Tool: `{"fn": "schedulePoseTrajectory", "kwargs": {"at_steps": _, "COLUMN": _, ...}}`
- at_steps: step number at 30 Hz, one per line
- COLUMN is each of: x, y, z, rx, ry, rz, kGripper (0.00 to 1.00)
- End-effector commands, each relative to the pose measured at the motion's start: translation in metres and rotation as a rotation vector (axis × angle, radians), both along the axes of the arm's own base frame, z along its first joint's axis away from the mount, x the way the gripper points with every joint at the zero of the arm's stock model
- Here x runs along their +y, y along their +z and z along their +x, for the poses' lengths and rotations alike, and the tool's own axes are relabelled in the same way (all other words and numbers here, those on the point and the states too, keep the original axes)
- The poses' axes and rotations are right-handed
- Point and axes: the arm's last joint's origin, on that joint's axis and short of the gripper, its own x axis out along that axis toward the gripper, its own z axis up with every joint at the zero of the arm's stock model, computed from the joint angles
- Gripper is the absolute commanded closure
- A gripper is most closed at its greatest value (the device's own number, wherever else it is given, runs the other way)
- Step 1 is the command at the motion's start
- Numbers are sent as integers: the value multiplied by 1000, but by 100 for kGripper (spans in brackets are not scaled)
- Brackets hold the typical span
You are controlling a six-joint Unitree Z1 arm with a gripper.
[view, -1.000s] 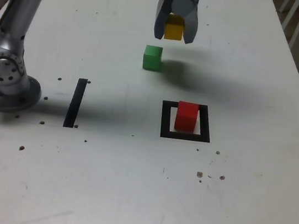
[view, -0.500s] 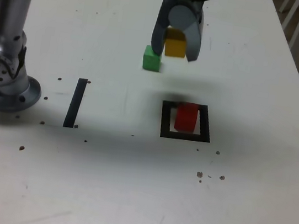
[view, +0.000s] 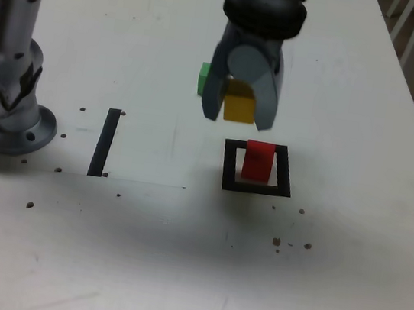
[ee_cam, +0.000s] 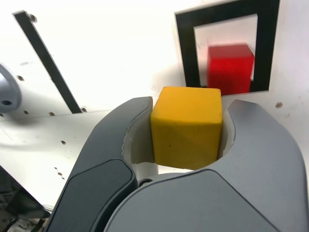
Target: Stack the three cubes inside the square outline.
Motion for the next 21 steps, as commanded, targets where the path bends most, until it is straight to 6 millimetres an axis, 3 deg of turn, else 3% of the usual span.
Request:
{"fn": "schedulePoseTrajectory", "kwargs": {"at_steps": 1, "x": -2, "y": -5, "z": 5, "rx": 7, "ry": -3, "rz": -5, "kGripper": 74}}
{"fn": "schedulePoseTrajectory", "kwargs": {"at_steps": 21, "x": -4, "y": -42, "z": 33, "rx": 33, "ry": -26, "rz": -11, "kGripper": 74}}
